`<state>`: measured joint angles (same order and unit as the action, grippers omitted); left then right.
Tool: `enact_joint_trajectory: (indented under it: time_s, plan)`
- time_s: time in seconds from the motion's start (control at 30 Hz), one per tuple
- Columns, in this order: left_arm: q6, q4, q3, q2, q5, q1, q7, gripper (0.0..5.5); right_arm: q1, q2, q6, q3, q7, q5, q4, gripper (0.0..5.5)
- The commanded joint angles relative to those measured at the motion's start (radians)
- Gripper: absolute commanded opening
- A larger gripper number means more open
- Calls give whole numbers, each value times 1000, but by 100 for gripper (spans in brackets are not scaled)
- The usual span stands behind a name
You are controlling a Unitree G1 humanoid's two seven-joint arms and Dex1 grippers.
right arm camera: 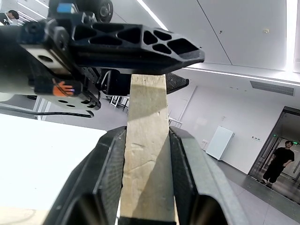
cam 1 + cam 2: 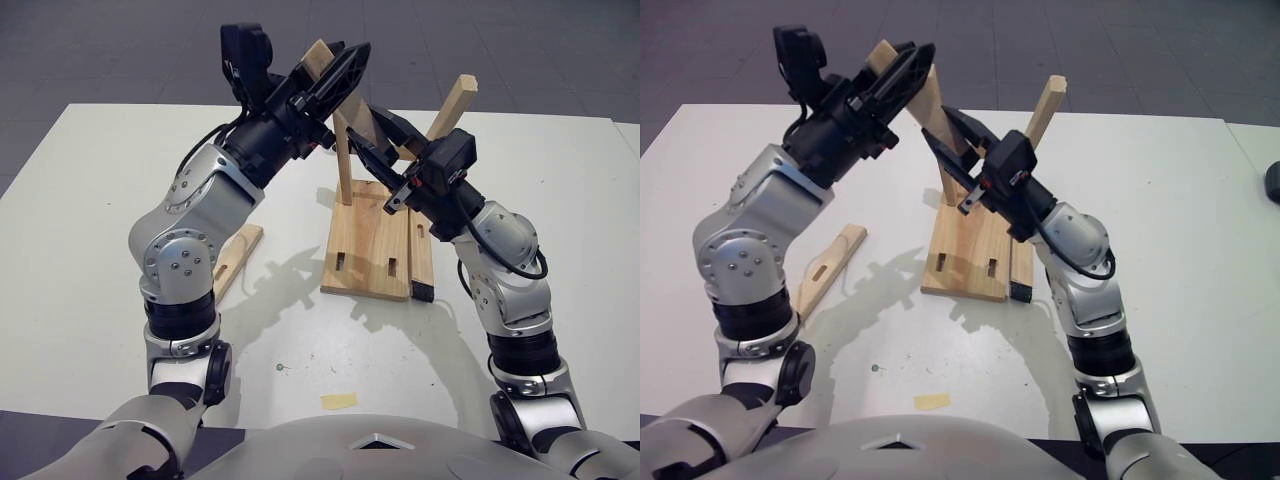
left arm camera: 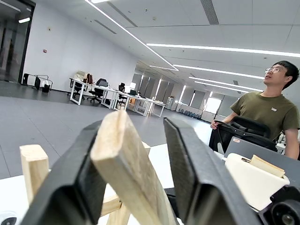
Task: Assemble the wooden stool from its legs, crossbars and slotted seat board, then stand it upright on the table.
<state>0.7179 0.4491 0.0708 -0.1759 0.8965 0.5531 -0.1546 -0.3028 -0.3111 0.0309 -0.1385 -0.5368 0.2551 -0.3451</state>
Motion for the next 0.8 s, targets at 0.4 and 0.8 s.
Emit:
enact_joint_trajectory:
  time_s: [0.4,0.8]
  plan:
    - [-33,34,-1,-31,-52,13,-32,43,-14,-3,34,26,-4,18,-15,130]
    - [58,82,204,-258,-35,-284,-98,42,70,-42,61,152,78,-19,-8,330]
